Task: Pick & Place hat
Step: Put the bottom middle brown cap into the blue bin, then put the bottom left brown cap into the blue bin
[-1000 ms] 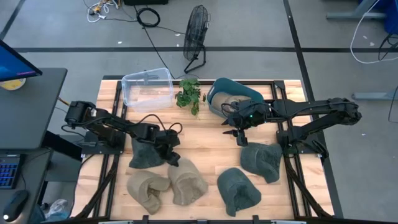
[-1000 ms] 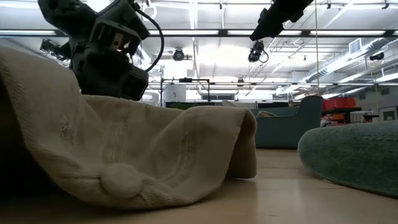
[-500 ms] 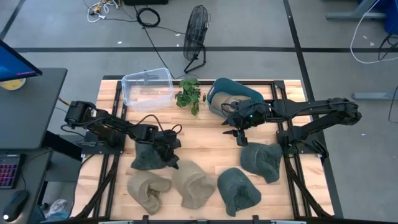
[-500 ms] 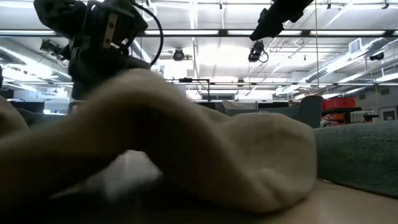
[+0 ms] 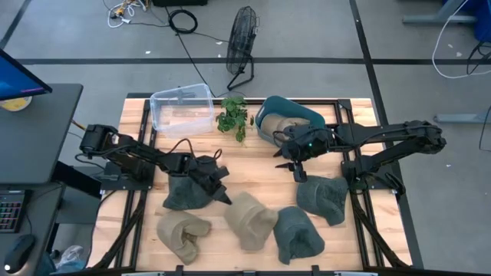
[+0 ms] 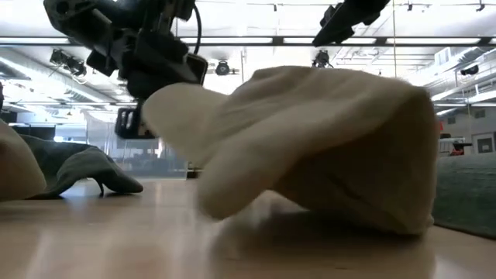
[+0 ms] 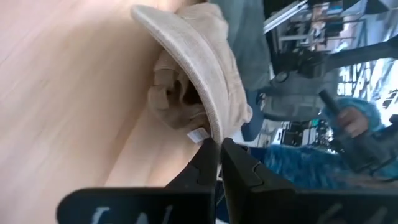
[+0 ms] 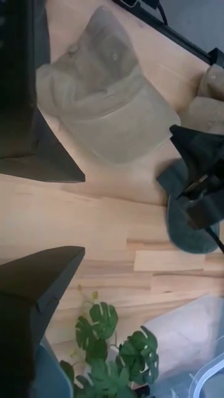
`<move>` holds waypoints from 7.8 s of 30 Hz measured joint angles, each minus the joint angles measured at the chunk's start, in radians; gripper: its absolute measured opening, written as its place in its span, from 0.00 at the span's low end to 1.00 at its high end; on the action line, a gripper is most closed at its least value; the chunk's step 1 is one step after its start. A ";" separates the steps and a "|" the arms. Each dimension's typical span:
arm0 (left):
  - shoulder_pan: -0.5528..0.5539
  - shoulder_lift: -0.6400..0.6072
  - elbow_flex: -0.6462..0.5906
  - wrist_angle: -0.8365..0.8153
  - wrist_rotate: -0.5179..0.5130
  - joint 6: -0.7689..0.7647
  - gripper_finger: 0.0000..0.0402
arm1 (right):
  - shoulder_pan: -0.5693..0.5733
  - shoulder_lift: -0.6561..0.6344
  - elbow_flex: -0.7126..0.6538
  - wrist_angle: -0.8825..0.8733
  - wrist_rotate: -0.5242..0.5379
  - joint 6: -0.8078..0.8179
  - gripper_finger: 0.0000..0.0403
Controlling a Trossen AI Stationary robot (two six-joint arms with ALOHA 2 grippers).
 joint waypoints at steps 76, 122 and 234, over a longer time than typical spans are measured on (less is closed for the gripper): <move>0.232 -0.319 0.039 -0.089 -0.271 0.254 0.52 | 0.048 0.166 0.131 -0.194 0.387 -0.572 0.01; 0.236 -0.319 0.039 -0.093 -0.295 0.234 0.48 | -0.553 0.134 -0.218 0.057 0.246 -1.077 0.25; -0.042 0.137 0.860 -1.161 -0.598 0.477 0.03 | 0.086 0.333 0.073 0.433 0.094 0.017 0.55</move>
